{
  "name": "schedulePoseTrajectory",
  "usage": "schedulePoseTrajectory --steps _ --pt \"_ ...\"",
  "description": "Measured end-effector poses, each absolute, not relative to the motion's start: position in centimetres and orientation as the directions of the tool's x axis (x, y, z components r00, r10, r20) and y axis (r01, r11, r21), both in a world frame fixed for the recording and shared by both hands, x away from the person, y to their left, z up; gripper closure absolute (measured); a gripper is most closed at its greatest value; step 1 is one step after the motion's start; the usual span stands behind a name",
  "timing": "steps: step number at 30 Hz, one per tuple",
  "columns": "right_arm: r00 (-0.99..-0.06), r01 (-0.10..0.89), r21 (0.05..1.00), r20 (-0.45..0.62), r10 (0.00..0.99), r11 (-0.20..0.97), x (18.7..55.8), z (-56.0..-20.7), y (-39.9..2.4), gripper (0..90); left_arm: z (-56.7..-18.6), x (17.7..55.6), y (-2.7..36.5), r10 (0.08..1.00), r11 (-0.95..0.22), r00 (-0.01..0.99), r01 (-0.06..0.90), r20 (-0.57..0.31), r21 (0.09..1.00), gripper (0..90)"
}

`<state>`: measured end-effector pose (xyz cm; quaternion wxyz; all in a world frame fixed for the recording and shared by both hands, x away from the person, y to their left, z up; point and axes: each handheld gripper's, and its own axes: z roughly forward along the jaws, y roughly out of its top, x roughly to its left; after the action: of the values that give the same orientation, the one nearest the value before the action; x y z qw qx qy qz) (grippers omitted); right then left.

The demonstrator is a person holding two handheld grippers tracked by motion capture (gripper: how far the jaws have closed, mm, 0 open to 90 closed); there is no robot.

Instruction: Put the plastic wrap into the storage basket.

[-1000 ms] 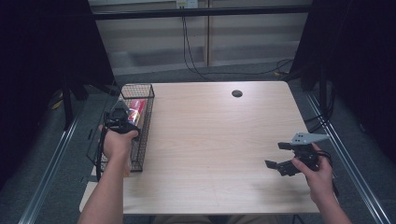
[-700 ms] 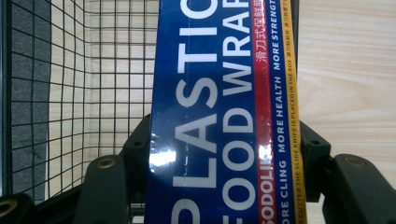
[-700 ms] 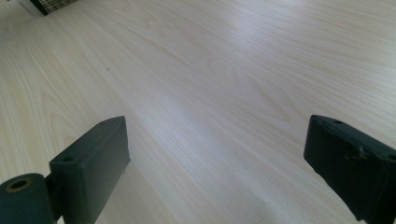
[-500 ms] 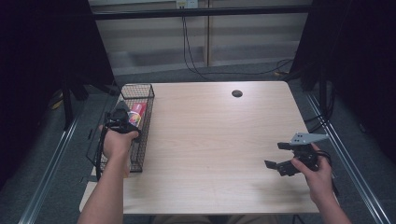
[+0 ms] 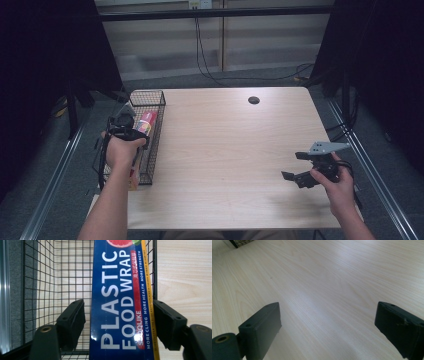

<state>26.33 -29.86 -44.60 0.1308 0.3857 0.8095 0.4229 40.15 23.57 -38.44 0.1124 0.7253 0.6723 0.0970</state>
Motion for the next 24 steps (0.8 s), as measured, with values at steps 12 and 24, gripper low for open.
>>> schedulePoseTrajectory --steps 12,24 --pt "-0.67 0.514 0.784 0.113 0.734 0.348 26.3 -44.6 -29.8 6.3 -37.5 39.9 23.8 0.994 -0.078 0.098 0.939 -0.042 0.335 11.7" --pt "-0.672 0.514 0.782 0.113 0.732 0.351 26.3 -44.6 -29.7 6.3 -36.6 39.5 23.0 0.986 -0.118 0.152 0.921 -0.063 0.371 7.7"
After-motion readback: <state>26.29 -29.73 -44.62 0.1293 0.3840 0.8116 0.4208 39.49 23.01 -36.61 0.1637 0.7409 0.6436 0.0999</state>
